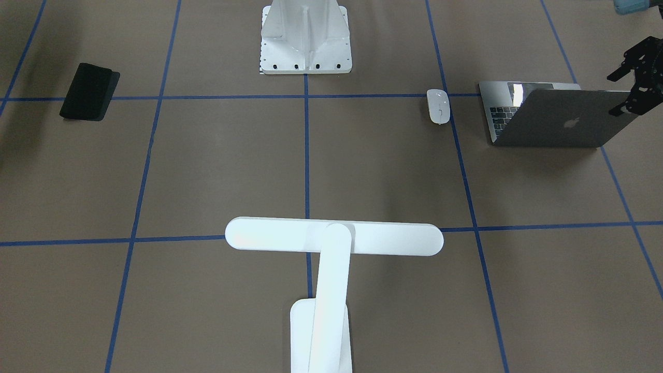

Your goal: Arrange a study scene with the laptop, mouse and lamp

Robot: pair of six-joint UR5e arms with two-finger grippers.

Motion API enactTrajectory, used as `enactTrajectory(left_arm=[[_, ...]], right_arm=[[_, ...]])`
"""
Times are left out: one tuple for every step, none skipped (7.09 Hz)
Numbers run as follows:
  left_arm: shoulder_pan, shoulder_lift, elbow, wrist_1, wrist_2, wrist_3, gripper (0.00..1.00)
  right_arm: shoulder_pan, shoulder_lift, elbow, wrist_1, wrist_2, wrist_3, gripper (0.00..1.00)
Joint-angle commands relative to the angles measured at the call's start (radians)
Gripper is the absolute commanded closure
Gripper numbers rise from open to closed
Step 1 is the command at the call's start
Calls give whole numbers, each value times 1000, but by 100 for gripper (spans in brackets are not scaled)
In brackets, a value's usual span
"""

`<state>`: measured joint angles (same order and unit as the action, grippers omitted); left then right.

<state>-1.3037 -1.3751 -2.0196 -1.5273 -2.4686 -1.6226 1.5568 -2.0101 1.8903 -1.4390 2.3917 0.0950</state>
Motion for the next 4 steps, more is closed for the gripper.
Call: enactTrajectory(left_arm=[[93,7,-4,-72,40,-127,0],[133,25,-2,-100,71,-166,0],[135,28,4,-105,74,-164,0],[135,34,12,-106,100,-164,3]], right_arm=[[0,-7,10,2,6,0,0],[0,-7,13,0,6,0,0],[0,-6,13,0,6,0,0],[0,-7,16,5,7,0,0]])
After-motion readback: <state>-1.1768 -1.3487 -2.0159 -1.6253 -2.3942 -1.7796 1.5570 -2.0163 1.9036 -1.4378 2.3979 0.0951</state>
